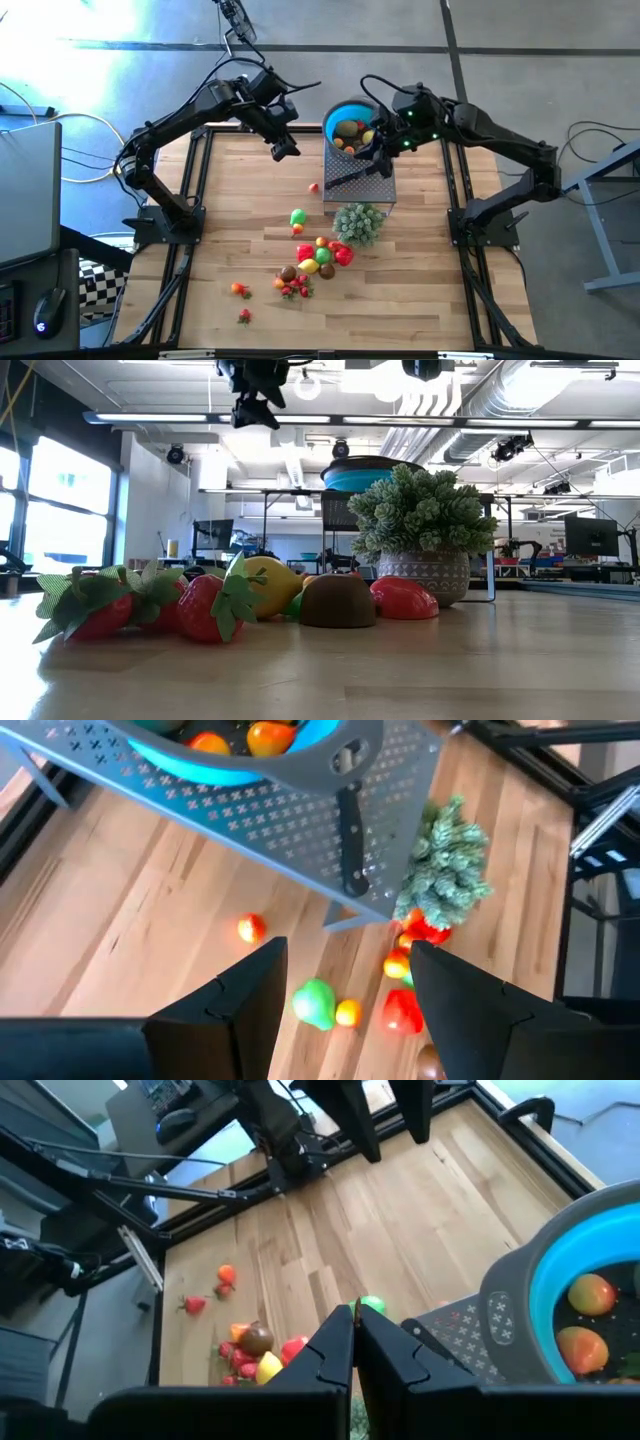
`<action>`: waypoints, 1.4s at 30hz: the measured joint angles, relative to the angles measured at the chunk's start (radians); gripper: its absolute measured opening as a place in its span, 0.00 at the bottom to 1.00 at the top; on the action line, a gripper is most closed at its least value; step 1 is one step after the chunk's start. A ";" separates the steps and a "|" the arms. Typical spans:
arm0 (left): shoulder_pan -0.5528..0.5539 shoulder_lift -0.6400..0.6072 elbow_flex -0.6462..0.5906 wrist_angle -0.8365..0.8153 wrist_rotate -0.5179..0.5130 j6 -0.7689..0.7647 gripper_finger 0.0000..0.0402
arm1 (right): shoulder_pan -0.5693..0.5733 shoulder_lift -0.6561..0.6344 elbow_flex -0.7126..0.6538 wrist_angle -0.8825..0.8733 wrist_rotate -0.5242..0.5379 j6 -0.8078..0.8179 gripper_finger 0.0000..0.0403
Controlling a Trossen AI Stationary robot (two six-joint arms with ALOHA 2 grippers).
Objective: Pick & Place Fruit
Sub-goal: Put the orange pear into the blue strainer bowl
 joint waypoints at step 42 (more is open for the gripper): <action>-0.098 -0.316 -0.725 0.559 -0.035 -0.193 0.12 | 0.020 -0.091 0.000 -0.201 0.079 -0.146 0.01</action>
